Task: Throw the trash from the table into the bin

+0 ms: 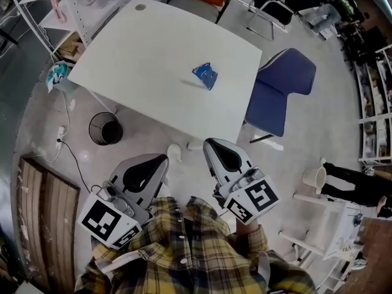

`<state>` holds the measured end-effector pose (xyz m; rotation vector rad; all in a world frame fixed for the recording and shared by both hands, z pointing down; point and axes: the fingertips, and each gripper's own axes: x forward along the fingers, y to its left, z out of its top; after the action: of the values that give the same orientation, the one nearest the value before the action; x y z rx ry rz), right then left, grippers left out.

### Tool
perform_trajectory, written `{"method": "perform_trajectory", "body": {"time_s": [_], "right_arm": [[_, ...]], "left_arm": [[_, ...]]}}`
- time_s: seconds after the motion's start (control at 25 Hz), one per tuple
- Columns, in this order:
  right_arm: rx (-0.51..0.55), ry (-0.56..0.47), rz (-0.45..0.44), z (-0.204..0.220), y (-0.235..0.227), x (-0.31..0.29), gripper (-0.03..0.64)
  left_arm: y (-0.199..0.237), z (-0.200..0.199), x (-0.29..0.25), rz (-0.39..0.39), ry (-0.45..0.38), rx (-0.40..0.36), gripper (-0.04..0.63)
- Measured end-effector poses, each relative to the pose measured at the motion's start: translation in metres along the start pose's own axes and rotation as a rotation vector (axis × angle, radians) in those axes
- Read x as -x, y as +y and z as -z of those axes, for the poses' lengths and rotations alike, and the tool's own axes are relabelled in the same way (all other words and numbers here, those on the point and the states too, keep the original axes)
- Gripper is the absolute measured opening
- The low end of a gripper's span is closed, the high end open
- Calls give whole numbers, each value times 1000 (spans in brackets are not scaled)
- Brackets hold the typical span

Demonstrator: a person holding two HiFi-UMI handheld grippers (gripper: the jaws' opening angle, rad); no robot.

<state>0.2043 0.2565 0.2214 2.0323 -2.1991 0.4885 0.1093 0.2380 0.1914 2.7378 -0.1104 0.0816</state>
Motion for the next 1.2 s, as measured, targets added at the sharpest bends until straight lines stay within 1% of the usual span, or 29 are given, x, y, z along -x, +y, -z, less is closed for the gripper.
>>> {"method": "perform_trajectory", "body": {"time_s": [0.2,0.44,0.6,0.8,1.0,1.2], "right_arm": [[-9,3,40,-5,-28,-20,-2],[-32,-4,82,-19,-79,-57,-2],[-47,4,86,-29,-116,-87,-2],[-64,13,88,-42,-156,-119,-2],[-53,10,75,-52,-184,-138,-2],[-59,26,100,-54,-205,-146,-2]], "left_arm": [[26,-6,-18,3,3,10,-2],[63,-29,-52,1,11,-14,-2],[91,-52,-82,-9,12,-42,-2],[122,-69,-115,-30,18,-41,-2],[135,-83,-144,-23,10,-59,-2],[142,-88,-161,0,21,-62,-2]]}}
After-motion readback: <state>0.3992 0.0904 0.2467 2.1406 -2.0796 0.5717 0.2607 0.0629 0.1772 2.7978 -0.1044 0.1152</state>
